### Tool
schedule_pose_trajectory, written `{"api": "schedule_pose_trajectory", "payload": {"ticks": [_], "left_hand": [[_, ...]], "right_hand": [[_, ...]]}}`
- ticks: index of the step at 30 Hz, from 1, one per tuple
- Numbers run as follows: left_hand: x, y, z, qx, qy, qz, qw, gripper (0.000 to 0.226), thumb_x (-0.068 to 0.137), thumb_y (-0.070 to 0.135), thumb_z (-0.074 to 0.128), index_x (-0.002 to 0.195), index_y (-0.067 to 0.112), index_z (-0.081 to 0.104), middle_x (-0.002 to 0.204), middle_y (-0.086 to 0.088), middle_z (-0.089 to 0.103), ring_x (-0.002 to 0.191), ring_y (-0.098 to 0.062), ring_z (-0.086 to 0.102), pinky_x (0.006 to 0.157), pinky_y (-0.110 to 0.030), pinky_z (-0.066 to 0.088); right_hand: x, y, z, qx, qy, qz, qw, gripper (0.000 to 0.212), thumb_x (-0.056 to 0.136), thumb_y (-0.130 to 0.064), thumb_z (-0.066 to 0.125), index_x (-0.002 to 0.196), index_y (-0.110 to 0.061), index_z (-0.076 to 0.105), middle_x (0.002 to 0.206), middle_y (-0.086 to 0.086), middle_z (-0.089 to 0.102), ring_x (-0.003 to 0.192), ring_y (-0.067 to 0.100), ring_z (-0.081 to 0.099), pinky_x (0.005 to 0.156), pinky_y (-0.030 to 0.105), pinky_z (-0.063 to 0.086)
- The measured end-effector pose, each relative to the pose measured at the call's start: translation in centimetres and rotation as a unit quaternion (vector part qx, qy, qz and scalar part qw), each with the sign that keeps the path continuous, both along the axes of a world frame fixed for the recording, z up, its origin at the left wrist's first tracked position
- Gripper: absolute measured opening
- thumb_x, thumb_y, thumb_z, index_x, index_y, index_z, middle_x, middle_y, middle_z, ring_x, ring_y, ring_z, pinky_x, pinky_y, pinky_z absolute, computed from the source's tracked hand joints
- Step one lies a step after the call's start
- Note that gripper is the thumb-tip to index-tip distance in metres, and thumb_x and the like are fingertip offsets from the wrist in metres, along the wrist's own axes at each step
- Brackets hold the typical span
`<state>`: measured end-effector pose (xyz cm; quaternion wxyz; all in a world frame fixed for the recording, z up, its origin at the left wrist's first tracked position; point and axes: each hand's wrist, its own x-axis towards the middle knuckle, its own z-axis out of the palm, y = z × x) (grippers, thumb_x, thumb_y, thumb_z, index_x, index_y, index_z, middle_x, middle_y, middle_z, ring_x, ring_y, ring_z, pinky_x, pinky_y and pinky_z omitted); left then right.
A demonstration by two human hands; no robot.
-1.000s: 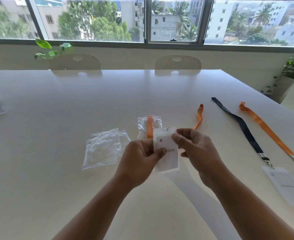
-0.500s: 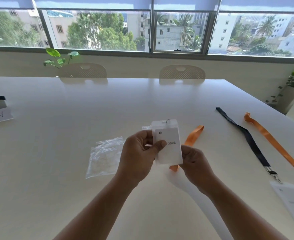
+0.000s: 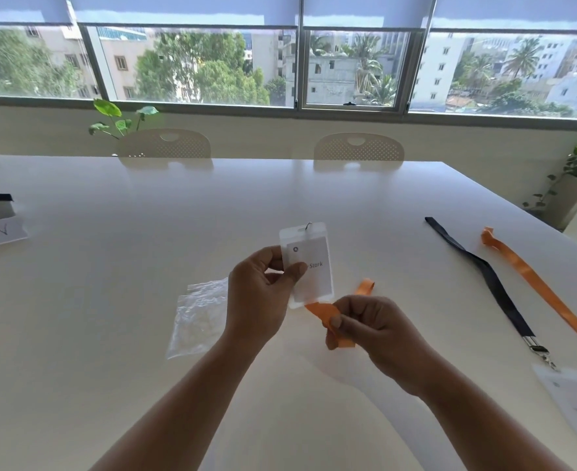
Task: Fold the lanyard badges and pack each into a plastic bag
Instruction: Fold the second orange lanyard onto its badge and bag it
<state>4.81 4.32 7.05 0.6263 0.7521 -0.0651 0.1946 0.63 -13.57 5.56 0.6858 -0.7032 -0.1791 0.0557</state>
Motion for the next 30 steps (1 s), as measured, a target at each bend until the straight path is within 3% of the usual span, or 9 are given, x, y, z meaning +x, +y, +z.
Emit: {"api": "schedule_pose_trajectory", "payload": {"ticks": [5,9,11,16,21,23,26,28,30], "left_hand": [[-0.5,0.4,-0.7,0.092,-0.033,-0.016,0.995,0.022,0.083,0.014,0.077,0.093,0.033,0.075,0.082,0.019,0.076,0.063,-0.003,0.070,0.058,-0.018,0.052],[-1.1,0.6,-1.1,0.099,-0.016,-0.055,0.993,0.020,0.083,0.013,0.077,0.095,0.028,0.077,0.082,0.015,0.076,0.064,-0.007,0.072,0.060,-0.019,0.054],[-1.5,0.7,-1.1,0.094,-0.012,-0.072,0.993,0.020,0.083,0.012,0.077,0.097,0.026,0.077,0.083,0.014,0.077,0.067,-0.008,0.072,0.063,-0.022,0.057],[-2.9,0.5,-0.4,0.107,-0.012,-0.134,0.985,0.029,0.085,0.014,0.076,0.099,0.039,0.074,0.086,0.023,0.075,0.072,-0.003,0.072,0.065,-0.010,0.053],[-3.8,0.4,-0.1,0.023,0.059,-0.208,0.976,0.027,0.087,0.013,0.073,0.102,0.035,0.076,0.099,0.011,0.077,0.084,-0.020,0.075,0.079,-0.033,0.062],[-4.1,0.4,0.1,-0.027,0.089,-0.227,0.969,0.025,0.085,0.015,0.072,0.101,0.034,0.077,0.102,0.009,0.078,0.091,-0.019,0.075,0.077,-0.033,0.062],[-4.6,0.2,0.3,-0.073,0.114,-0.259,0.956,0.024,0.076,0.022,0.074,0.096,0.035,0.079,0.099,0.004,0.078,0.090,-0.016,0.076,0.069,-0.026,0.060],[-4.9,0.1,0.3,-0.077,0.119,-0.273,0.951,0.024,0.073,0.025,0.075,0.095,0.035,0.080,0.099,0.003,0.078,0.089,-0.017,0.076,0.069,-0.025,0.060],[-5.0,-0.1,0.4,-0.108,0.120,-0.295,0.942,0.027,0.075,0.025,0.075,0.101,0.027,0.079,0.103,-0.002,0.078,0.094,-0.022,0.075,0.072,-0.032,0.061]], "right_hand": [[-0.5,-0.5,3.1,0.041,0.027,0.042,0.998,0.030,0.084,-0.036,0.064,0.088,-0.010,0.077,0.048,-0.002,0.045,0.045,0.010,0.032,0.047,0.021,0.024],[-0.5,-1.1,5.6,0.064,-0.030,0.053,0.996,0.032,0.086,-0.034,0.064,0.107,-0.013,0.076,0.085,0.008,0.075,0.043,0.008,0.034,0.045,0.018,0.030],[-0.2,-1.5,6.6,0.039,-0.059,0.027,0.997,0.031,0.088,-0.037,0.063,0.109,-0.017,0.075,0.106,0.009,0.076,0.043,0.007,0.036,0.046,0.022,0.033],[1.2,-1.9,7.7,-0.029,-0.104,-0.056,0.993,0.033,0.085,-0.041,0.057,0.106,-0.022,0.076,0.106,0.001,0.077,0.044,0.010,0.032,0.046,0.028,0.030],[2.6,-2.7,6.6,-0.029,-0.109,-0.069,0.991,0.030,0.092,-0.037,0.053,0.106,-0.023,0.074,0.107,0.001,0.076,0.045,0.010,0.033,0.046,0.027,0.030],[2.7,-2.7,5.7,-0.016,-0.107,-0.056,0.993,0.028,0.092,-0.036,0.054,0.107,-0.024,0.075,0.109,0.003,0.076,0.047,0.019,0.040,0.049,0.033,0.038],[2.8,-2.9,4.8,0.022,-0.087,-0.026,0.996,0.021,0.095,-0.025,0.058,0.103,-0.022,0.077,0.108,0.005,0.075,0.081,0.052,0.059,0.064,0.060,0.055],[2.8,-3.2,4.4,0.074,-0.040,0.019,0.996,0.022,0.092,-0.016,0.056,0.100,-0.018,0.077,0.100,0.005,0.076,0.077,0.030,0.067,0.064,0.038,0.058],[2.7,-3.3,4.0,0.128,0.019,0.054,0.990,0.024,0.083,-0.017,0.059,0.099,-0.012,0.075,0.074,0.004,0.071,0.053,0.012,0.053,0.057,0.027,0.047]]}}
